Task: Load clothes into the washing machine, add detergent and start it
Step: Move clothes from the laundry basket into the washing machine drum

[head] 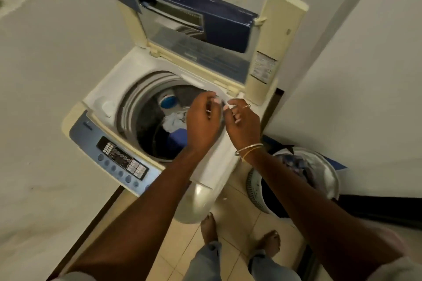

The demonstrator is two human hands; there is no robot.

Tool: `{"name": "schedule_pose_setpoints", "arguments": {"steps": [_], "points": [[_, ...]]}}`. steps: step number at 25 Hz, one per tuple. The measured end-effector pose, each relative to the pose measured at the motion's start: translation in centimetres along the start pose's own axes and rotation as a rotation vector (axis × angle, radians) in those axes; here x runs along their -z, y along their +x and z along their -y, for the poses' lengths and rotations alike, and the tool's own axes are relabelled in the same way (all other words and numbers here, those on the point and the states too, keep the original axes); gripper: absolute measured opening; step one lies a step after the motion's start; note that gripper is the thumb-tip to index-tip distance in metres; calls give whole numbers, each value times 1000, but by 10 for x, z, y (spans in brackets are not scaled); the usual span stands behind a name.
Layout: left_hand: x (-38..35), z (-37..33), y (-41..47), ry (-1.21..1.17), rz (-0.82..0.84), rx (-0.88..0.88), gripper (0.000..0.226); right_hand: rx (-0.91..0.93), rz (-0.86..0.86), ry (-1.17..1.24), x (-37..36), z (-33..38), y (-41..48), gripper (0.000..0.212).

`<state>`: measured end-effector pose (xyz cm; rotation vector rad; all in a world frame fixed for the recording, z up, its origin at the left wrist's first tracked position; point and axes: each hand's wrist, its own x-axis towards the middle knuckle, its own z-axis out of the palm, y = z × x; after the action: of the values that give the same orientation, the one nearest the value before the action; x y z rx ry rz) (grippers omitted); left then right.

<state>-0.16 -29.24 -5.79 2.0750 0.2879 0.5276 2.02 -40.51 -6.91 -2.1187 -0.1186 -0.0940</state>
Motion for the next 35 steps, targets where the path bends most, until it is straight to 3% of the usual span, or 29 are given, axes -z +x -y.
{"name": "schedule_pose_setpoints", "arguments": {"steps": [3, 6, 10, 14, 18, 21, 23, 25, 28, 31, 35], "points": [[-66, -34, -34, -55, 156, -70, 18, -104, -149, 29, 54, -51, -20, 8], [-134, -39, -69, -54, 320, -53, 17, -194, -179, -27, 95, -129, -38, 10], [-225, 9, -115, 52, 553, 73, 22, -338, 17, -318, 125, -259, -58, 35], [-306, 85, -163, 100, 857, 188, 31, -540, 147, -266, 124, -382, -80, 36], [-383, 158, -186, 320, 1129, 117, 38, -687, 212, -186, 97, -503, -83, 46], [-447, 220, -194, 483, 1268, -17, 49, -897, 343, -349, 64, -596, -85, 77], [-485, 256, -196, 629, 1291, -108, 61, -948, 371, -376, 41, -649, -91, 102], [-519, 286, -201, 772, 1288, -146, 66, -990, 335, -325, 23, -682, -94, 109], [-547, 307, -206, 938, 1252, -303, 65, -881, 307, -411, 14, -699, -96, 77], [-542, 305, -201, 743, 1195, -297, 38, -732, 83, -408, 20, -689, -98, 35], [-497, 237, -185, 611, 1062, -245, 19, -632, -48, -234, 48, -598, -115, 37]]}}
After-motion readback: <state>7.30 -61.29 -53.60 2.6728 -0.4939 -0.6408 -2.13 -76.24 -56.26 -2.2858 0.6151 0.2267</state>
